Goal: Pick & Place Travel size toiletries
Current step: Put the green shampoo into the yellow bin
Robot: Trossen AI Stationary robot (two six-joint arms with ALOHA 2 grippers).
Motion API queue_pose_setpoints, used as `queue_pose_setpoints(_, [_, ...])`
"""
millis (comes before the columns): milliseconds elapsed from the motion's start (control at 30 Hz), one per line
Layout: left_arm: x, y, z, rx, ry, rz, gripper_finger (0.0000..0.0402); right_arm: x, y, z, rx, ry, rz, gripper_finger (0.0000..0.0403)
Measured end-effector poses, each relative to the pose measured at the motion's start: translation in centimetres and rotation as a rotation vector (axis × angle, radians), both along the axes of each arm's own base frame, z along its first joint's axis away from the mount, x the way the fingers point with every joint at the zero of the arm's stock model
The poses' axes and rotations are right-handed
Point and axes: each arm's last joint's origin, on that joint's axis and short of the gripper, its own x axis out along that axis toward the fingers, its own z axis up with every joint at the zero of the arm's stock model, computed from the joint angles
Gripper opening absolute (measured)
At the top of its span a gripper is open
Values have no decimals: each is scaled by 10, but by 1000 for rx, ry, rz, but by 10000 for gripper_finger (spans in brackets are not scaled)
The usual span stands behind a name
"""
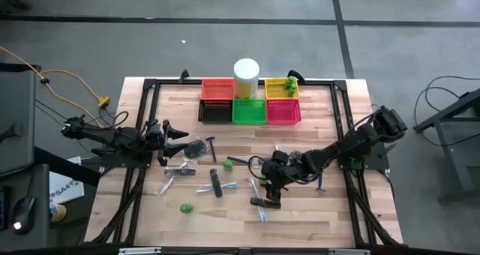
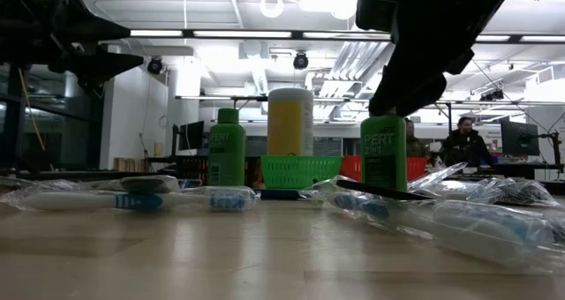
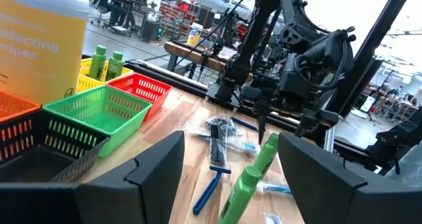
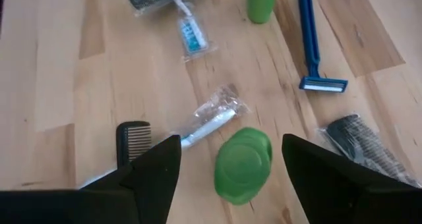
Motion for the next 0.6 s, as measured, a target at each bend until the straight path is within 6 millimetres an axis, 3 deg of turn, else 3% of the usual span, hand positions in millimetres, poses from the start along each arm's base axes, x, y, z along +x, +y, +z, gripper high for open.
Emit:
queue_pose_setpoints(167, [0, 0, 0, 0, -1, 0, 246, 0, 0, 0, 0, -5, -26, 228])
queue_pose_setpoints(600, [0, 0, 0, -1, -4, 1, 246, 0, -1, 2, 11, -13, -31, 88])
